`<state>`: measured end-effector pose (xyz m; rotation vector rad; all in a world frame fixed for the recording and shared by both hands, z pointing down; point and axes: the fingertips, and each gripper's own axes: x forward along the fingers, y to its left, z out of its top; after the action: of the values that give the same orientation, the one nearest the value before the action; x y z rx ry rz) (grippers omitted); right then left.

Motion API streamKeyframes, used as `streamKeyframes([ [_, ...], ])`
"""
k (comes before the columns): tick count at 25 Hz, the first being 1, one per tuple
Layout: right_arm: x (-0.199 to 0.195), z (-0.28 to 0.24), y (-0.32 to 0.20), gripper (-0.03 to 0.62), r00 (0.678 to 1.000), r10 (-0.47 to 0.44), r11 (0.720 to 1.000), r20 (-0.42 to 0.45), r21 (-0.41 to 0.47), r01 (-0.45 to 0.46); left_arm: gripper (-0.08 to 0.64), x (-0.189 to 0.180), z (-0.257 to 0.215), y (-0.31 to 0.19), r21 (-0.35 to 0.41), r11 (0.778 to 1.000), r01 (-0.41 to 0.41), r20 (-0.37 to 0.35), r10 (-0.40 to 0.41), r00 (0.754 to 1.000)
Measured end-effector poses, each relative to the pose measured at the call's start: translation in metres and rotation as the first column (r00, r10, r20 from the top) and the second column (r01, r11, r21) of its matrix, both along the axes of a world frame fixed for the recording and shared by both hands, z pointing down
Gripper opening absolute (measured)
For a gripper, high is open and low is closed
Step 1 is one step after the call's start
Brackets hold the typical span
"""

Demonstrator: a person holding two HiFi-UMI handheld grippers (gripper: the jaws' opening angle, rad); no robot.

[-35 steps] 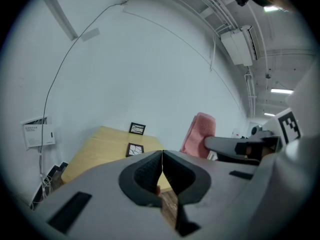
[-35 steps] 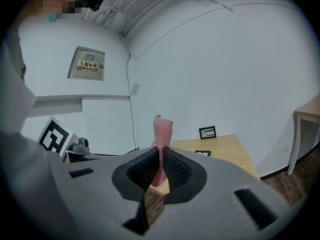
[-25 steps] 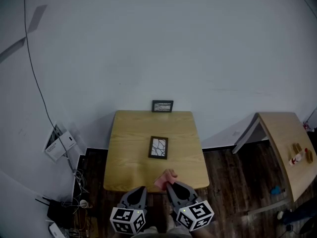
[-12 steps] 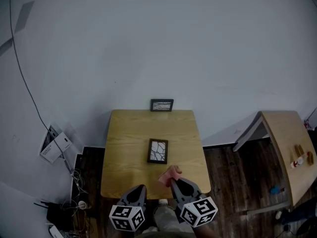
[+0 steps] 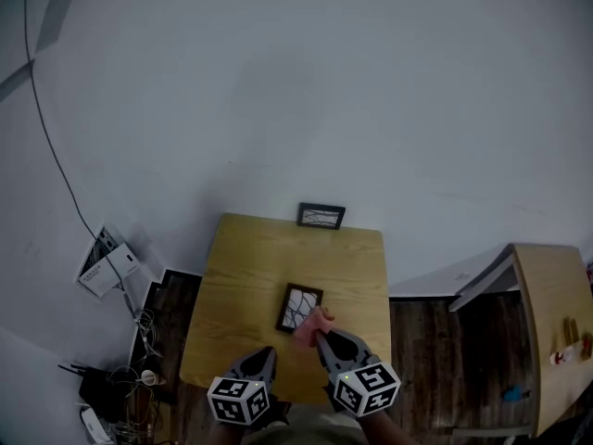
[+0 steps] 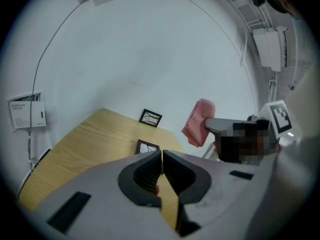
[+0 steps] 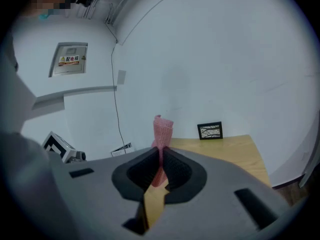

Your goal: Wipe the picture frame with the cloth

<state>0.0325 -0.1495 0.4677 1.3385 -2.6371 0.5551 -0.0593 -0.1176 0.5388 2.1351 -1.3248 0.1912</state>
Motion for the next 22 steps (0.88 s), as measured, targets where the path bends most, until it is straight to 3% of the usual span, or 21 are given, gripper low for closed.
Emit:
streamKeyframes([
  [8,0.005,0.030,-0.061,0.017,0.997,-0.075,0.995,-0.014,-0.070,0.074,0.008,0.016,0.036,-0.045,-0.105,0.994,0.018,-0.030,-0.022,0.999],
  [9,0.005,0.034,-0.068,0.017,0.996,-0.083,0.994,-0.013,-0.079,0.081,0.025,0.016,0.041,-0.051,-0.120,0.993,0.021,-0.035,-0.025,0.999],
  [11,0.004,0.044,-0.082,0.017,0.995,-0.098,0.990,-0.012,-0.100,0.096,0.154,0.018,0.054,-0.062,-0.157,0.987,0.020,-0.043,-0.027,0.999],
  [17,-0.004,0.084,-0.111,0.016,0.990,-0.140,0.970,0.002,-0.201,0.137,0.166,0.011,0.102,-0.081,-0.255,0.965,0.061,0.023,-0.057,0.998],
  [22,-0.012,0.116,-0.128,0.017,0.986,-0.166,0.949,-0.006,-0.272,0.158,0.166,0.011,0.124,-0.092,-0.287,0.956,0.063,0.051,-0.050,0.997],
])
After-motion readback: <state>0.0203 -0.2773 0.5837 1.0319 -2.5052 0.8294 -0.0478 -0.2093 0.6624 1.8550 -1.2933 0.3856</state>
